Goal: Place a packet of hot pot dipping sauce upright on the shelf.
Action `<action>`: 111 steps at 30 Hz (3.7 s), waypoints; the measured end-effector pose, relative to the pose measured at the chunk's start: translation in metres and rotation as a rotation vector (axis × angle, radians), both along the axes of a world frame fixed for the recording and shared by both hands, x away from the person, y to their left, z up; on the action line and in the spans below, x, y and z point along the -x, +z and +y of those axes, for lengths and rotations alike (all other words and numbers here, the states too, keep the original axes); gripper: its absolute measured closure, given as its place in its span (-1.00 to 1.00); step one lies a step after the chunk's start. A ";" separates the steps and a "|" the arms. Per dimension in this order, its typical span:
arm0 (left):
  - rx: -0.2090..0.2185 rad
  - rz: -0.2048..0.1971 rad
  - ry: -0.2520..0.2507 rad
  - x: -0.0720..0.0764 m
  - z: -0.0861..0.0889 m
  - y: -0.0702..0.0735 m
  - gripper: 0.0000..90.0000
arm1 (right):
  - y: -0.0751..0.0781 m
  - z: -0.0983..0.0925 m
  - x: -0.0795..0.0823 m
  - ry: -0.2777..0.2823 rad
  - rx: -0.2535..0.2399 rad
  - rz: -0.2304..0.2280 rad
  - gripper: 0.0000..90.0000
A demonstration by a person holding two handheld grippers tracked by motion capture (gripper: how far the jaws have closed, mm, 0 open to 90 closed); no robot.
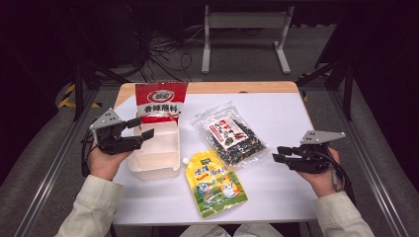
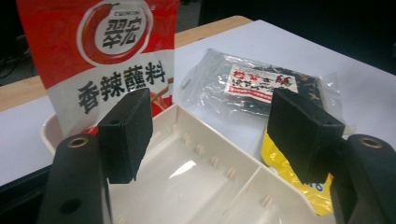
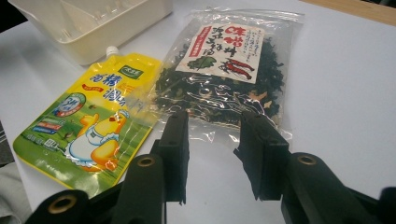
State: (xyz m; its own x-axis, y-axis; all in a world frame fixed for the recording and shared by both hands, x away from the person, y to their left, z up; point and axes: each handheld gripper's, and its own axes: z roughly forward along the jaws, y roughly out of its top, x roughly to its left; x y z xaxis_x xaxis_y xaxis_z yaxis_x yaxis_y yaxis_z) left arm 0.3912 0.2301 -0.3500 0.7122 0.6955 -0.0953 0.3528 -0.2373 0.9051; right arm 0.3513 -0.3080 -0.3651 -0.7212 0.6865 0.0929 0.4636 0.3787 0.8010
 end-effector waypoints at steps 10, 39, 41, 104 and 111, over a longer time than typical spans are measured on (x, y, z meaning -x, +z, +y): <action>0.013 0.011 -0.050 0.017 -0.005 -0.003 -0.27 | 0.000 0.014 -0.027 0.014 0.019 0.000 0.35; -0.025 0.003 -0.066 0.045 -0.011 -0.006 -0.28 | -0.022 0.039 -0.103 -0.128 0.050 0.116 0.05; -0.022 0.004 -0.069 0.046 -0.011 -0.006 -0.28 | -0.022 0.040 -0.104 -0.125 0.049 0.118 0.05; -0.044 0.046 -0.026 0.080 0.010 -0.022 -0.31 | -0.069 0.066 -0.183 -0.155 0.009 0.419 -0.13; -0.048 0.046 -0.031 0.079 0.008 -0.022 -0.31 | -0.069 0.069 -0.183 -0.147 0.010 0.460 0.02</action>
State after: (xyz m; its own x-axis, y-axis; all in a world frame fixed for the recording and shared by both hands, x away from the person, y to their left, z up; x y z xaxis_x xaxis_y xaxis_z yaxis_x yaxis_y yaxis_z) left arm 0.3117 0.2381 -0.3725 0.7292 0.6776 -0.0956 0.3858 -0.2917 0.8753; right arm 0.5339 -0.2391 -0.4337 -0.5023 0.7803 0.3726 0.8182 0.2894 0.4967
